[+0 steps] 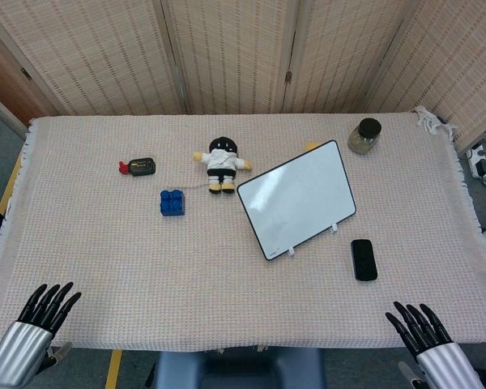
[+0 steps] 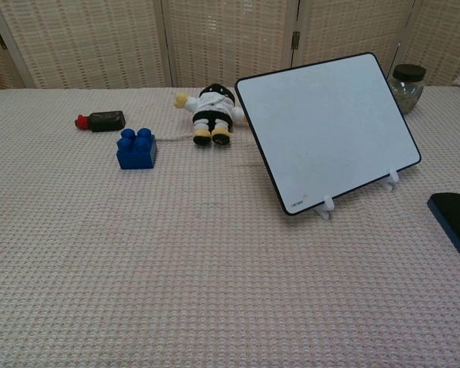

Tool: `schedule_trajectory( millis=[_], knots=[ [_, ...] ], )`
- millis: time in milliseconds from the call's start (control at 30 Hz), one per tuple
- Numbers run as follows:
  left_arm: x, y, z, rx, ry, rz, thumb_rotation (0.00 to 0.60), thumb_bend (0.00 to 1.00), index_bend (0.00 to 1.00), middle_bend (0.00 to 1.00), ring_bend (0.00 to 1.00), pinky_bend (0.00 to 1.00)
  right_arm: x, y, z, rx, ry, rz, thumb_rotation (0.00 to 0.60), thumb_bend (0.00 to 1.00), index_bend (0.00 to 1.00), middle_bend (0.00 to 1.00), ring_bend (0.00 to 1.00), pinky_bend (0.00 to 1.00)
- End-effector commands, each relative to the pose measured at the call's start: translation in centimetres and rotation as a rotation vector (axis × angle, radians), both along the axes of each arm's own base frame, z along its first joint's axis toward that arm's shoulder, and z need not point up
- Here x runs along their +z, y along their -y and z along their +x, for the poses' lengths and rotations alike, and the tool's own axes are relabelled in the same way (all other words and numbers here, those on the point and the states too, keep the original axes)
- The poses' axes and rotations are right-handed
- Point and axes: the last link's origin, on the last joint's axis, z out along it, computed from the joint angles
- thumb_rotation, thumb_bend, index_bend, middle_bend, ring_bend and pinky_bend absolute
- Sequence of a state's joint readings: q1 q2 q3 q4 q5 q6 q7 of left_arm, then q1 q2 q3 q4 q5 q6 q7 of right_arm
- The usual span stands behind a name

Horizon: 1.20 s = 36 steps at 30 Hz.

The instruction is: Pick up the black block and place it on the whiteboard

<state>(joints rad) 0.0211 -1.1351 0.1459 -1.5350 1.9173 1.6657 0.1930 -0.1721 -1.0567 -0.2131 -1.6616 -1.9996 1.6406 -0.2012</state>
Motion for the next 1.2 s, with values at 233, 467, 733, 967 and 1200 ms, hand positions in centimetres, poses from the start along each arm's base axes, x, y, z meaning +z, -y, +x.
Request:
schedule_trajectory(
  millis=[233,467,733,967,1200],
  knots=[
    [0.0,-0.2,0.0,-0.002,0.000,0.002,0.600,0.21,0.00,0.00,0.00,0.00,0.0,0.4,-0.3,-0.020,-0.037,0.000,0.600,0.31,0.00,0.00,0.00,0.00],
    [-0.6,-1.5,-0.1,0.014,0.000,-0.016,0.600,0.21,0.00,0.00,0.00,0.00,-0.7,3.0,-0.8,-0.082,-0.099,0.071,0.600,0.31,0.00,0.00,0.01,0.01],
    [-0.7,-4.5,-1.1,0.094,0.020,-0.045,0.600,0.21,0.00,0.00,0.00,0.00,-0.6,7.5,0.4,-0.139,-0.179,0.102,0.600,0.31,0.00,0.33,0.41,0.53],
    [-1.6,-7.4,-1.6,0.125,0.008,-0.086,0.600,0.21,0.00,0.00,0.00,0.00,-1.3,10.6,1.3,-0.168,-0.266,0.163,0.600,0.31,0.00,0.33,0.42,0.51],
    [-2.2,-9.4,-2.4,0.172,0.004,-0.110,0.600,0.21,0.00,0.00,0.00,0.00,-1.9,13.5,2.7,-0.210,-0.356,0.206,0.600,0.31,0.00,0.34,0.43,0.51]
  ],
)
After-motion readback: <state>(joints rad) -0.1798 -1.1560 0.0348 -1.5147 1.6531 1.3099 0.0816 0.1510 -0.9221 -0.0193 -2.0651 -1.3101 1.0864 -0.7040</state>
